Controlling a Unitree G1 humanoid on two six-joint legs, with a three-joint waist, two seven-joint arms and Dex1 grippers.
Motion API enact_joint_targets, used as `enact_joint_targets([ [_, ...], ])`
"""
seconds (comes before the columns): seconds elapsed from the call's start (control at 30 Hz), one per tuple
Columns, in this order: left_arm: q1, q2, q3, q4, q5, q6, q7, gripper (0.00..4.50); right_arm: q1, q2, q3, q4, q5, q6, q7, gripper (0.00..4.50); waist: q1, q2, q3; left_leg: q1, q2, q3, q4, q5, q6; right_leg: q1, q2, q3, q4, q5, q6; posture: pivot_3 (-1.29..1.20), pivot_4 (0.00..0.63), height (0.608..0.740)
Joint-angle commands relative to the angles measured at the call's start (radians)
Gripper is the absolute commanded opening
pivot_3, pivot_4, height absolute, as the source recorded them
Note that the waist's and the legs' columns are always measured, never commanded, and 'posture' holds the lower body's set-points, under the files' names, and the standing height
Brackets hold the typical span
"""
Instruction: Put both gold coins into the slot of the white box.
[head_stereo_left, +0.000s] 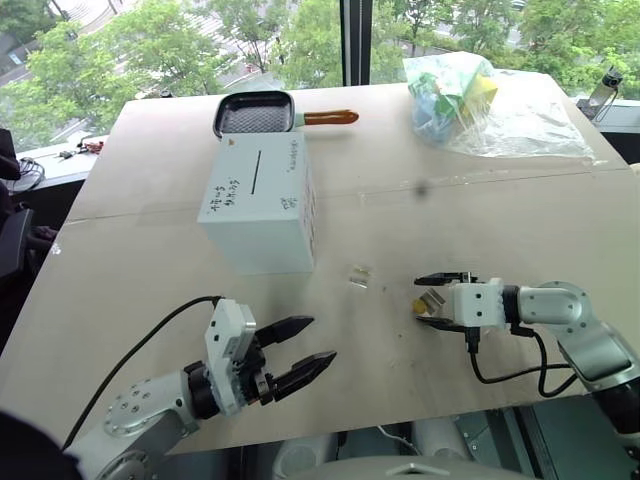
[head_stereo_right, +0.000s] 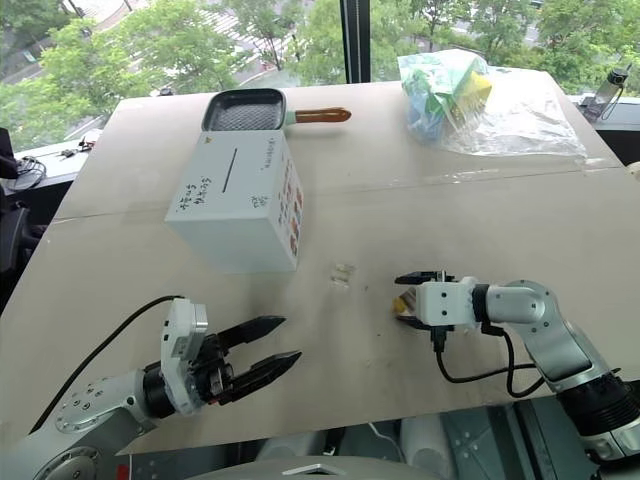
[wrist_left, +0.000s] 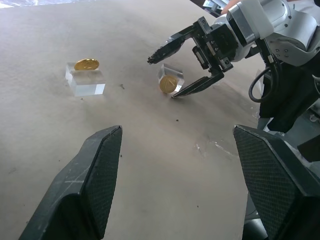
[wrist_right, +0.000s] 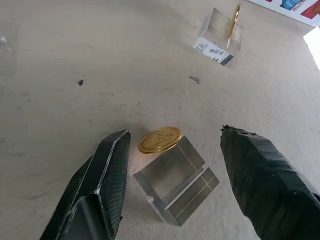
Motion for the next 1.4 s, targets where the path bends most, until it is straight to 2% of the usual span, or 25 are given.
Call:
enact_joint_targets([
  [0.03, 0.0, -0.005, -0.003, -0.038, 0.008, -0.015, 0.0, 3.62, -0.009, -0.016, 0.008, -0.036, -0.009, 0.0, 0.013, 3.08, 0.0, 0.0, 0.0, 0.0, 0.0, 0.0, 0.0, 0.0, 0.0, 0.0, 0.0, 0.0, 0.0, 0.0, 0.0, 0.0, 0.15, 0.721],
  [0.07, -0.001, -0.007, -0.004, -0.037, 0.01, -0.015, 0.001, 3.62, -0.008, -0.017, 0.008, -0.036, -0.01, -0.001, 0.013, 3.08, 0.0, 0.0, 0.0, 0.0, 0.0, 0.0, 0.0, 0.0, 0.0, 0.0, 0.0, 0.0, 0.0, 0.0, 0.0, 0.0, 0.15, 0.721],
  [0.13, -0.002, -0.009, -0.004, -0.034, 0.014, -0.016, -0.002, 3.62, -0.007, -0.017, 0.011, -0.037, -0.013, -0.005, 0.015, 2.42, 0.0, 0.0, 0.0, 0.0, 0.0, 0.0, 0.0, 0.0, 0.0, 0.0, 0.0, 0.0, 0.0, 0.0, 0.0, 0.0, 0.15, 0.721],
  [0.33, -0.004, -0.014, -0.005, -0.034, 0.019, -0.014, -0.005, 3.62, -0.002, -0.025, 0.018, -0.046, -0.02, -0.004, 0.018, 0.09, 0.0, 0.0, 0.0, 0.0, 0.0, 0.0, 0.0, 0.0, 0.0, 0.0, 0.0, 0.0, 0.0, 0.0, 0.0, 0.0, 0.15, 0.721],
  [0.67, -0.005, -0.023, -0.003, -0.031, 0.025, -0.018, -0.003, 3.62, -0.008, -0.011, 0.01, -0.068, 0.015, 0.033, 0.017, 0.09, 0.0, 0.0, 0.0, 0.0, 0.0, 0.0, 0.0, 0.0, 0.0, 0.0, 0.0, 0.0, 0.0, 0.0, 0.0, 0.0, 0.15, 0.721],
  [0.9, -0.007, -0.036, 0.002, -0.03, 0.035, -0.02, 0.001, 3.62, -0.001, 0.023, -0.037, -0.124, 0.157, 0.17, 0.01, 0.09, 0.0, 0.0, 0.0, 0.0, 0.0, 0.0, 0.0, 0.0, 0.0, 0.0, 0.0, 0.0, 0.0, 0.0, 0.0, 0.0, 0.15, 0.721],
  [1.07, -0.027, -0.06, 0.015, -0.032, -0.009, -0.016, 0.009, 3.62, 0.006, 0.062, -0.09, -0.191, 0.309, 0.341, -0.018, 0.09, 0.0, 0.0, 0.0, 0.0, 0.0, 0.0, 0.0, 0.0, 0.0, 0.0, 0.0, 0.0, 0.0, 0.0, 0.0, 0.0, 0.15, 0.721],
  [1.2, -0.076, -0.101, 0.033, -0.05, -0.141, 0.007, 0.057, 3.62, 0.002, 0.106, -0.137, -0.248, 0.466, 0.506, -0.056, 0.09, 0.001, 0.0, 0.0, 0.0, 0.0, -0.001, 0.0, 0.0, 0.0, 0.0, 0.0, -0.001, 0.0, 0.0, 0.0, 0.0, 0.15, 0.721],
  [1.4, -0.168, -0.143, 0.032, -0.095, -0.506, 0.019, 0.168, 3.62, -0.062, 0.182, -0.249, -0.341, 0.928, 0.863, -0.17, 0.09, -0.001, 0.0, 0.0, -0.001, 0.0, -0.002, 0.0, 0.0, 0.0, 0.0, 0.0, -0.001, 0.0, 0.0, 0.0, 0.0, 0.15, 0.721],
])
